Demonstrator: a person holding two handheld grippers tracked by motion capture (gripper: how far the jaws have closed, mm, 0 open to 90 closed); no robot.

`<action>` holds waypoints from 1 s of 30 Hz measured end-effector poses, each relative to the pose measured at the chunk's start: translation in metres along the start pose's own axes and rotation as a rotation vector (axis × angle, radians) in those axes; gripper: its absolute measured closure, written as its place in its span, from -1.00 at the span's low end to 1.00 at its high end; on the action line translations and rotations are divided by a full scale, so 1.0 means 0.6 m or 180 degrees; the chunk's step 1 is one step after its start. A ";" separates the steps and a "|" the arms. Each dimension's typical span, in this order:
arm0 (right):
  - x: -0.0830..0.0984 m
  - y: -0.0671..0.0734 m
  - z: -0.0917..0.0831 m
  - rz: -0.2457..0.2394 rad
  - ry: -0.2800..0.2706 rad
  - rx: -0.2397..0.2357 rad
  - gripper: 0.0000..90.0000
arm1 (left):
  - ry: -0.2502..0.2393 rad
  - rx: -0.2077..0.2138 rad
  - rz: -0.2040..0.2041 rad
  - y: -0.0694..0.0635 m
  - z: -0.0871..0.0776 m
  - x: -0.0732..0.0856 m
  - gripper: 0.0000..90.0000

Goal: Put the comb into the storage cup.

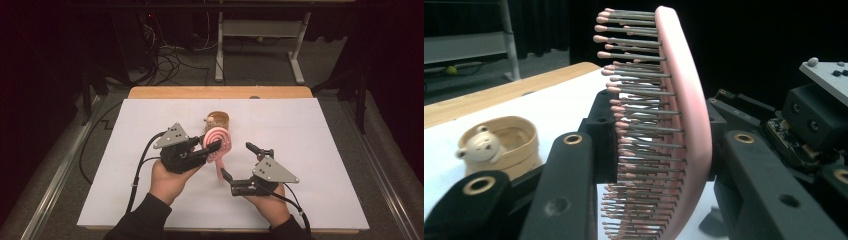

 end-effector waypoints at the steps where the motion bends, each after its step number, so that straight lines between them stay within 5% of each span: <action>1: 0.002 -0.002 -0.001 0.0009 0.0013 0.0002 -0.99 | -0.0011 -0.0006 -0.0015 0.003 -0.002 0.002 0.40; 15: 0.058 -0.044 -0.044 0.0162 0.0321 0.0191 -0.99 | -0.0067 -0.0099 0.0119 0.022 -0.023 0.010 0.40; 30: 0.095 -0.083 -0.098 0.0278 0.0417 0.0427 -0.99 | -0.0103 -0.0228 0.0064 0.047 -0.047 0.010 0.40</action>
Point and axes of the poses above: each handheld gripper's, and its own axes: z roughly forward along the jaws, x roughly out of its underside, y roughly to its left, the point moved 8 cm from there along z, roughly forward along the jaws, and after that the axes turned 10 degrees about -x, right-handed, at the moved point
